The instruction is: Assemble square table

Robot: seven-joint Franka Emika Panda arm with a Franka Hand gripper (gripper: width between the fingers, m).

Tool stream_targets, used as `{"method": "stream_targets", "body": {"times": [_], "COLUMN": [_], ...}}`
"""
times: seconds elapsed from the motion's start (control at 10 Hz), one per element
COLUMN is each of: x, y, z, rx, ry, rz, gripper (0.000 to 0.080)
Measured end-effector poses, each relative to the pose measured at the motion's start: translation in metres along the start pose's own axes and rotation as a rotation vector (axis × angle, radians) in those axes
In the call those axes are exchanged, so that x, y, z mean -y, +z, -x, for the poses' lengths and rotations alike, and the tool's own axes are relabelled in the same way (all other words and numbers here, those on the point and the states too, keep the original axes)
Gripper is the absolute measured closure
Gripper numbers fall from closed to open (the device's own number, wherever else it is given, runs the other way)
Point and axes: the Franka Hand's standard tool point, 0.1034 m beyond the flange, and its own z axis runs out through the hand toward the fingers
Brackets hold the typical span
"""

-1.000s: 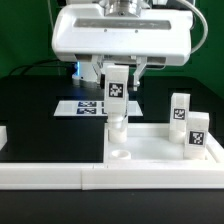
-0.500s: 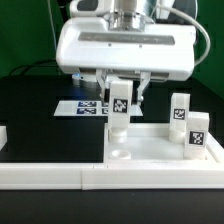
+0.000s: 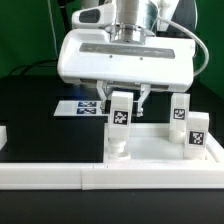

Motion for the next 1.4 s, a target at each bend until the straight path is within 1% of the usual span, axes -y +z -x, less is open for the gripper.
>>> {"method": "stream_targets", "body": {"times": [0.3,0.6,0.9,1.0,1.1,1.2,1.3,1.4], "x": [0.004,0.003,0.003,0.003,0.003,0.003,0.003,0.003], "y": [0.005,0.010,0.010,0.010,0.010,0.010,0.010,0.010], "z": [0.004,0.011,0.011,0.011,0.011,0.011,0.011,0.011], "rx": [0.005,0.014,0.015,0.016,0.016,0.016,0.016,0.016], "ry": [-0.009,-0.023,-0.037,-0.043,-0.047,-0.053,-0.060,-0.064], "rz": [-0.001,0.003,0.003,0.003,0.003,0.003,0.003,0.003], "gripper": [0.0509,0.0509,0.0509,0.0354,0.0228,0.0228,0.0166,0.0155]}}
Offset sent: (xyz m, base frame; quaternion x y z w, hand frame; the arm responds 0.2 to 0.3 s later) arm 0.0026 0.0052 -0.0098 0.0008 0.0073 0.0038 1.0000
